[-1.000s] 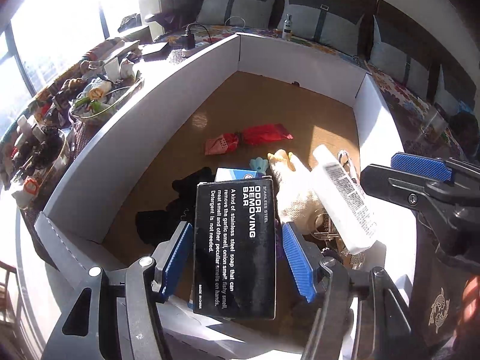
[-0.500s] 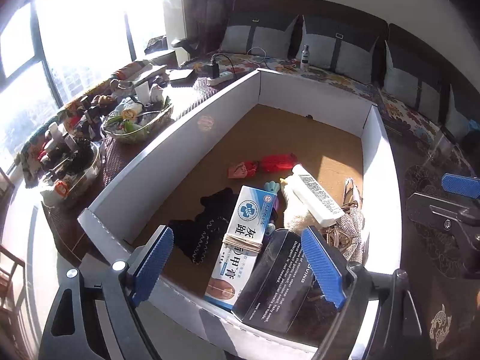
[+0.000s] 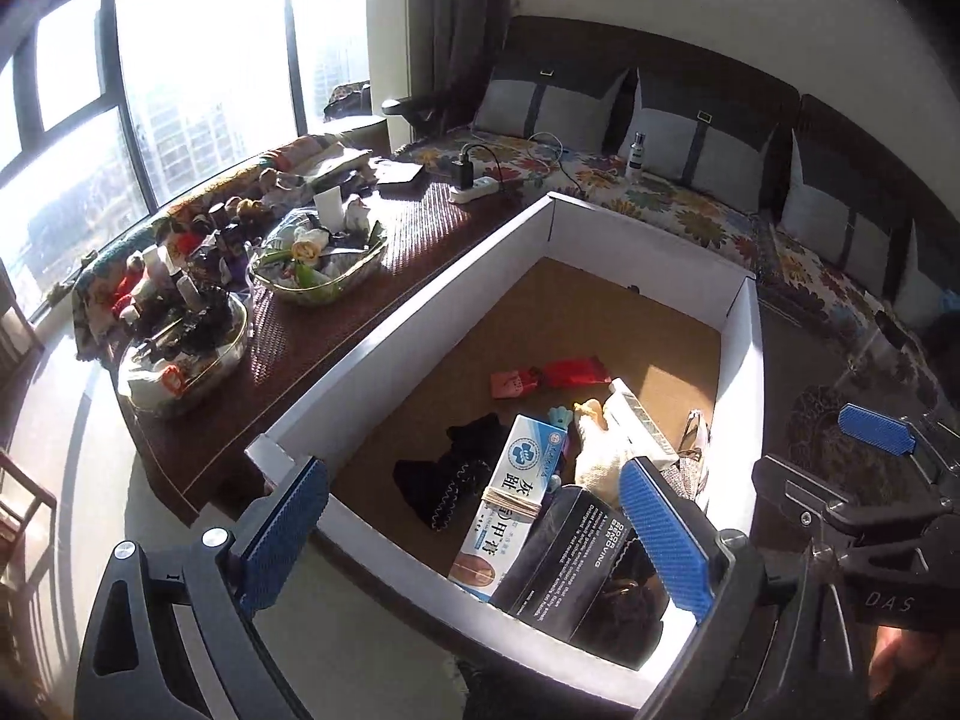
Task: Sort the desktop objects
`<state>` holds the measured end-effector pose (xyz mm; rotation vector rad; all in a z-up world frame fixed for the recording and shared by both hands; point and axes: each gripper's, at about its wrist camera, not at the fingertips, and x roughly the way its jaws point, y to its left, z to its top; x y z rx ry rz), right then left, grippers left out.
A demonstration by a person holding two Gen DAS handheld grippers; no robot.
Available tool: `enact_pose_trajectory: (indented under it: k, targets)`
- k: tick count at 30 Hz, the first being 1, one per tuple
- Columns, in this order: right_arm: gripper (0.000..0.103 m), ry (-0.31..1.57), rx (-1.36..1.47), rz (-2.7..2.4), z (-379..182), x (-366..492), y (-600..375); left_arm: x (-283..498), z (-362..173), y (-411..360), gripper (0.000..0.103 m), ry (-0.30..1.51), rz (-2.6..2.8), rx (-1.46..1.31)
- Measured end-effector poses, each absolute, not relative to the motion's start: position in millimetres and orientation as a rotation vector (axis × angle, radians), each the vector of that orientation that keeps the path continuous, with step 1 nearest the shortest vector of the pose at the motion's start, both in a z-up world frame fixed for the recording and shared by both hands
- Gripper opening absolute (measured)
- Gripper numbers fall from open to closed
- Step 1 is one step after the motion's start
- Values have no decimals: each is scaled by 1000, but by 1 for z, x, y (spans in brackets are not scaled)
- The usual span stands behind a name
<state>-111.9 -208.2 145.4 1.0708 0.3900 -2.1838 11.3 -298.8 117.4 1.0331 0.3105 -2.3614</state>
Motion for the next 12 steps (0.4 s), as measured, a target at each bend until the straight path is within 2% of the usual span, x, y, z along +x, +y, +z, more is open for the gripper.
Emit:
enact_pose_trajectory:
  k: [3,9,12]
  targets:
    - [98,395,1068,-2176,144,-110,-209,12,118,-295,99,278,-2354,1022]
    - [98,405,1074,-2175,139,-108,-207,10,107,-297,101,379,-2362,1087]
    - [98,396,1079,-2173,137,-108,-205,12,106,-294,101,364,-2362,1069]
